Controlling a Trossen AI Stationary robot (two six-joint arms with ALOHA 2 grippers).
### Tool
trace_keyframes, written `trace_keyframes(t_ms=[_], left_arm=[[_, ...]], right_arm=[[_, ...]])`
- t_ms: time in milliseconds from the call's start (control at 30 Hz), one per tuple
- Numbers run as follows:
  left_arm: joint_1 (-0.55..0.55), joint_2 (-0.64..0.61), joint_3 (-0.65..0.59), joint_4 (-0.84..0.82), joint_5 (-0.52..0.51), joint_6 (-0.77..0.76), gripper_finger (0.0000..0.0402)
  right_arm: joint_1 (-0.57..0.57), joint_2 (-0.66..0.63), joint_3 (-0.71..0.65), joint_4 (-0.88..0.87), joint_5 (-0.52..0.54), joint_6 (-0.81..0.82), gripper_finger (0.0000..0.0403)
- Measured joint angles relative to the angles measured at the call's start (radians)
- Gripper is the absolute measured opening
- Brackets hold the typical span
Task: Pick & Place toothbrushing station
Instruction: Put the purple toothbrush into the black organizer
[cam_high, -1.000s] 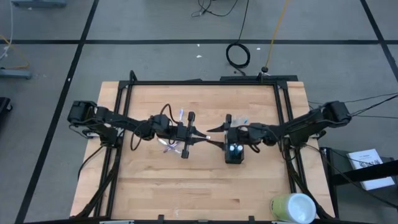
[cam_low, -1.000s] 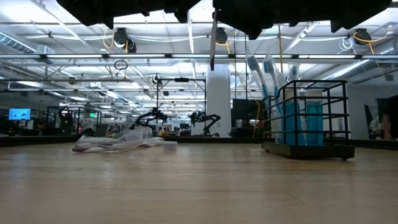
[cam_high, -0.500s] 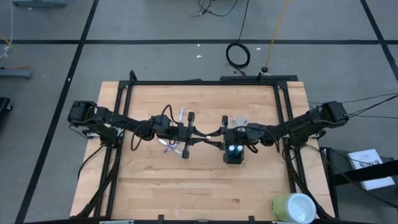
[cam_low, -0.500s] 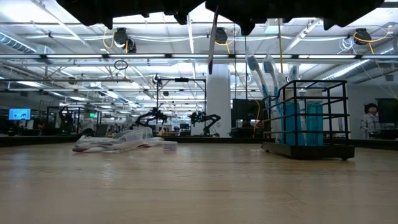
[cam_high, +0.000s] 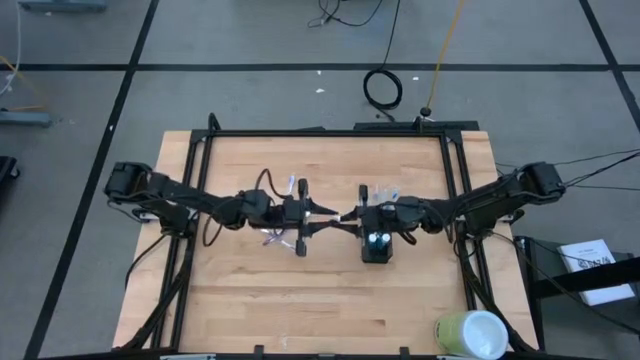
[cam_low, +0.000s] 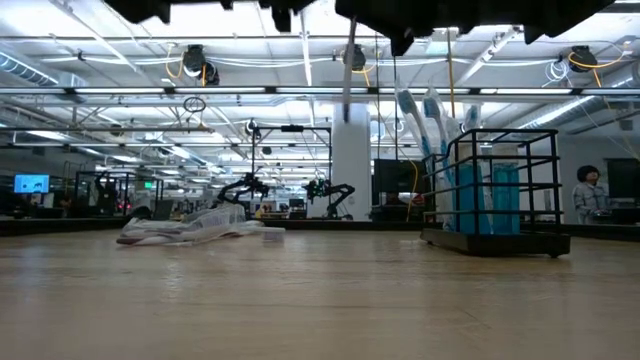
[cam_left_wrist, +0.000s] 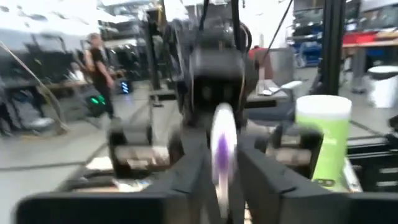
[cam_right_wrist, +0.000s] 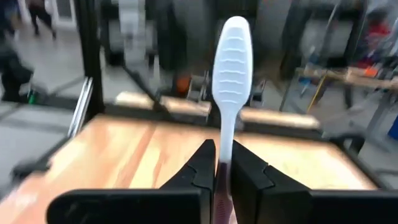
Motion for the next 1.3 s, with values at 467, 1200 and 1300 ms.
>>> trace_keyframes(t_ms=[467, 1200, 1300], left_arm=[[-0.126, -0.242, 0.010, -0.413, -0.148, 0.072, 0.0279], [0.043, -0.238, -0.323, -0.087, -0.147, -0.124, 0.0229], [0.052, -0.238, -0.323, -0.091, -0.147, -0.138, 0.0228]], right_arm=[[0.199, -0.332, -0.003, -0.537, 0.153, 0.146, 0.0016], [0.437, -0.597, -0.313, -0.374, 0.422, 0.208, 0.0015], [0.433, -0.616, -0.408, -0.244, 0.425, 0.209, 0.0015]])
